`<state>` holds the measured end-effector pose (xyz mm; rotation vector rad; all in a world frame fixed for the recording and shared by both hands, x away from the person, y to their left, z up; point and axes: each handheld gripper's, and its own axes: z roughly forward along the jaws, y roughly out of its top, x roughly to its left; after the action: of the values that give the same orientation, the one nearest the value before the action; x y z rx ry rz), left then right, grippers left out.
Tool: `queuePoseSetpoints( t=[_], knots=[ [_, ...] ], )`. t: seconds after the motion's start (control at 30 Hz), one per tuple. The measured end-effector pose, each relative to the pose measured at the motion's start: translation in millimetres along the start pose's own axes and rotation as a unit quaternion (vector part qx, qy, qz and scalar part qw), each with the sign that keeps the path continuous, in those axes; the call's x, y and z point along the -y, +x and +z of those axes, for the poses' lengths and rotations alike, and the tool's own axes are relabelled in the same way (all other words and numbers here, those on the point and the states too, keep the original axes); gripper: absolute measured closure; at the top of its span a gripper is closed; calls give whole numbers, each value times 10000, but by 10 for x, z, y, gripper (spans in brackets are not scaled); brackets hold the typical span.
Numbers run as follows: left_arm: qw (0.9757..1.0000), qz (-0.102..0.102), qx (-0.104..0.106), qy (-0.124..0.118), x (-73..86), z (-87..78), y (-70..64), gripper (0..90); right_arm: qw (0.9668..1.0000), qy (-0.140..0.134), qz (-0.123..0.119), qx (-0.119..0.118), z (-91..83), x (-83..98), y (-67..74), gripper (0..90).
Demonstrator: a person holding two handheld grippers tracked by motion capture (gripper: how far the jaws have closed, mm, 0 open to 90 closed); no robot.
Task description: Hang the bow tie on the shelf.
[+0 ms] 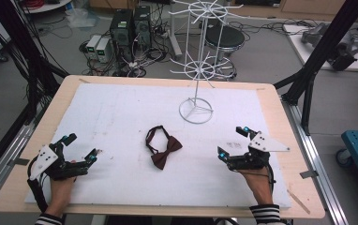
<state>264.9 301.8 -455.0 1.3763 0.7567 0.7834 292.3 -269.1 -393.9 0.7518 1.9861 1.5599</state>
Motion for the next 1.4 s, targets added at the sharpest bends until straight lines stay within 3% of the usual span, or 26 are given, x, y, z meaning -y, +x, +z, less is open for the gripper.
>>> queuePoseSetpoints(
  t=[0.37, 0.6, 1.0, 1.4],
  knots=[
    [10000, -20, -1, -13, 1, 2, 0, 17, 9958, 384, -463, -690, 260, -332, 26, 7],
    [10000, -11, 3, 6, 0, 1, 1, 17, 9874, 762, -782, -1149, 442, -471, 77, 7],
    [10000, -13, 7, 5, 1, 2, -4, 17, 9687, 1240, -1184, -1795, 747, -619, 175, 7],
    [10000, -18, 7, 16, -1, 2, -3, 17, 9395, 1836, -1682, -2354, 1135, -722, 310, 7]
  ],
)
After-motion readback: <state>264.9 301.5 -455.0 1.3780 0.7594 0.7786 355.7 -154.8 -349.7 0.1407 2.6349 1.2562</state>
